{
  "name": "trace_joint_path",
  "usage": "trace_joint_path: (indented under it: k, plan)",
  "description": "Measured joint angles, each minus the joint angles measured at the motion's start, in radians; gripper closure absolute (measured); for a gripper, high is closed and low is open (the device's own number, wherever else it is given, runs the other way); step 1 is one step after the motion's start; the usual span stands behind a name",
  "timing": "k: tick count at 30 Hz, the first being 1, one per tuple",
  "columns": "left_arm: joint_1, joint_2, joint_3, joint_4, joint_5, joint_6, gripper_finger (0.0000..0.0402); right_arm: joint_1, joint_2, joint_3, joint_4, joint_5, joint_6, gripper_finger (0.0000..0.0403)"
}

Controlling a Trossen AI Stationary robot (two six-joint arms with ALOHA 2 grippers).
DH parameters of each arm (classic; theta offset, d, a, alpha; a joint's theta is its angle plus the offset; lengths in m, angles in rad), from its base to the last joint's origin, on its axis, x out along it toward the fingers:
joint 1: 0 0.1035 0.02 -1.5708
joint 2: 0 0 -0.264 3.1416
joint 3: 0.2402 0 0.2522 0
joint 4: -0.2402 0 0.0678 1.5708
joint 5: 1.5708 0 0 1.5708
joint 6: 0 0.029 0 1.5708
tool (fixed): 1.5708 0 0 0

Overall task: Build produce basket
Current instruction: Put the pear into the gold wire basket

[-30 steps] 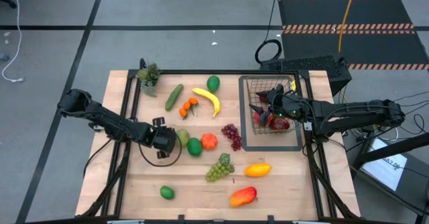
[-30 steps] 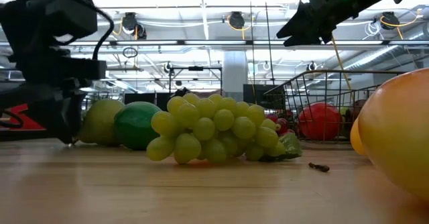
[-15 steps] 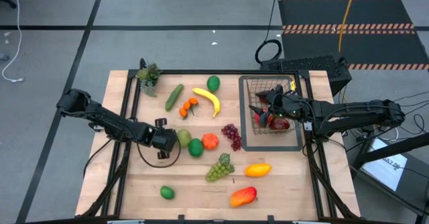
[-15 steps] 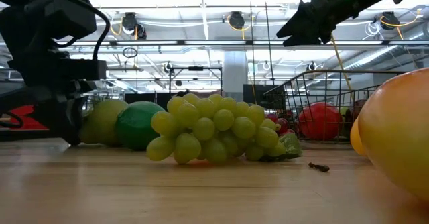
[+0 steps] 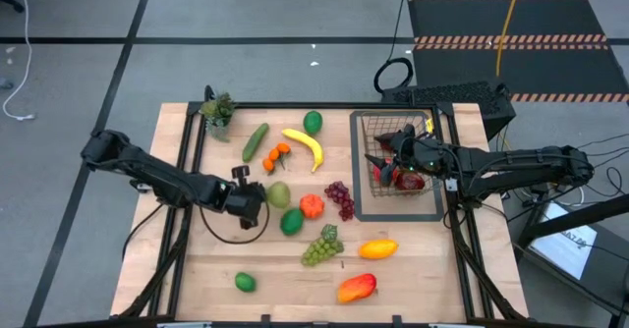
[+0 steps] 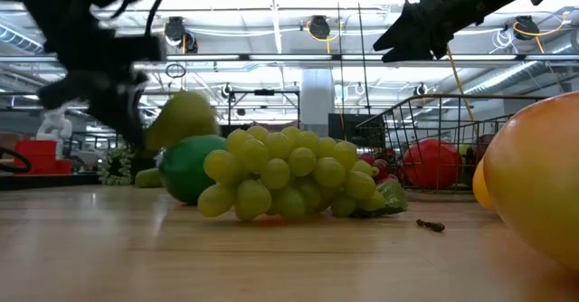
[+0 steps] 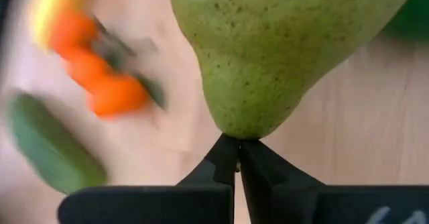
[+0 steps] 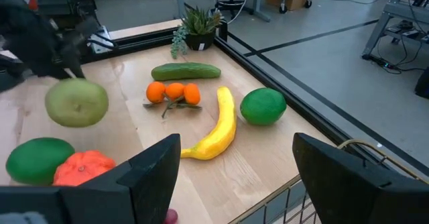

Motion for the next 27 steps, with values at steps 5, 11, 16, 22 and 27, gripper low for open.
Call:
trace_joint_path:
  k: [5,11,16,22,27]
  plan:
    - [0.012,-0.024,0.131,-0.059,-0.071,0.114,0.0397,0.0,0.0,0.0,0.0,0.0,-0.001,0.0122]
    - [0.053,-0.024,0.274,-0.111,-0.121,0.267,0.0398,0.0,0.0,0.0,0.001,0.0,-0.003,0.0122]
    - [0.095,-0.024,0.381,-0.111,-0.156,0.396,0.0399,0.0,0.0,0.0,0.001,0.0,-0.003,0.0122]
    - [0.151,0.018,0.52,-0.114,-0.162,0.547,0.04,0.0,-0.013,0.0,-0.002,-0.002,-0.003,0.0122]
    - [0.189,0.072,0.632,-0.113,-0.201,0.676,0.04,0.0,-0.037,0.0,-0.013,-0.055,-0.001,0.0122]
